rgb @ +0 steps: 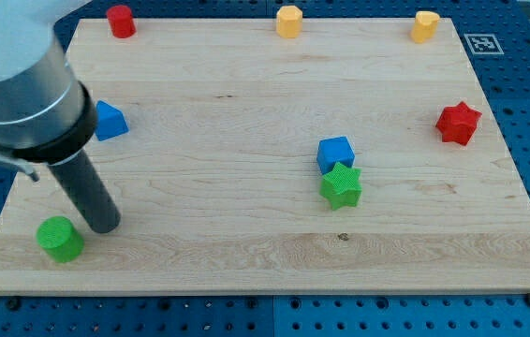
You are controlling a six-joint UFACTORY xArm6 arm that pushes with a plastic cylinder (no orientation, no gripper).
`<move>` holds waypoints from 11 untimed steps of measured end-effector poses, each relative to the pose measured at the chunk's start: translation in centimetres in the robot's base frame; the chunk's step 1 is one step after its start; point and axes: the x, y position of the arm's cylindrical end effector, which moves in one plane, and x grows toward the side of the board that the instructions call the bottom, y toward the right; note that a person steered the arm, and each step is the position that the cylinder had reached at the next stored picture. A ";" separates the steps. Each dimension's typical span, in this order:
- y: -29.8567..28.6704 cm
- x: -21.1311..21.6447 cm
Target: Move the blue cube to the bottom right of the board
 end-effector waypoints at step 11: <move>25.9 -7.3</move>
